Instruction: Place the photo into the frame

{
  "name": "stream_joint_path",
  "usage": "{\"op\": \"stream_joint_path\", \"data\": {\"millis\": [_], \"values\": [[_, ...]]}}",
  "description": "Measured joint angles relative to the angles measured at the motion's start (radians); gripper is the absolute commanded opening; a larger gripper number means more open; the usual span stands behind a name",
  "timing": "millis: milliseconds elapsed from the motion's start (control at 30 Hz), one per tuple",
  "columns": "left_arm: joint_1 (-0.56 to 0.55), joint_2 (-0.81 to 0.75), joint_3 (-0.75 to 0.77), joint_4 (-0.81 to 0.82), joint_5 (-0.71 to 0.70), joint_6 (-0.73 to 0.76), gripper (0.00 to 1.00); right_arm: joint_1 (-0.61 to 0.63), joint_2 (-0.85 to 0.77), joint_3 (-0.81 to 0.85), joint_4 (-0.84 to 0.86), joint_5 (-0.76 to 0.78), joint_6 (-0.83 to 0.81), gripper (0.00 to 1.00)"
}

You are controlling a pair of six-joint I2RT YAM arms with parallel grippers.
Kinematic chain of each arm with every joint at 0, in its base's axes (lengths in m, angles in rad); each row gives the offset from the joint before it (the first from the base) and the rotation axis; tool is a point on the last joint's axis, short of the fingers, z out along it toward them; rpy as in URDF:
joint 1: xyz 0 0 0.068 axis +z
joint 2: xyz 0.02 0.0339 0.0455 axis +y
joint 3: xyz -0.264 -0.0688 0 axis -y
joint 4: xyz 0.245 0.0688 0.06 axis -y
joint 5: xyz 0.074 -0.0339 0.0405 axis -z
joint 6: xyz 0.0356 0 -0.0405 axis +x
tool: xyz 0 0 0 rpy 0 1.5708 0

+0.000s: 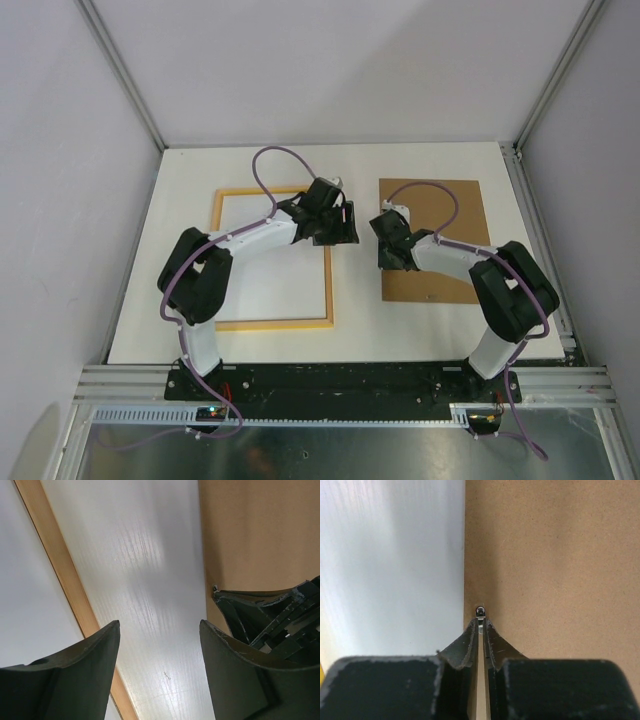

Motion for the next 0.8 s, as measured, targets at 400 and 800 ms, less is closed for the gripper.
{"op": "stream_joint_path", "data": {"millis": [400, 800], "values": [[0.000, 0.000, -0.018, 0.000, 0.016, 0.000, 0.71, -0.012, -0.003, -0.003, 0.023, -0.063, 0.014, 0.00], [0.000, 0.000, -0.018, 0.000, 0.029, 0.008, 0.72, -0.013, -0.066, -0.014, -0.016, -0.077, 0.031, 0.00]]}}
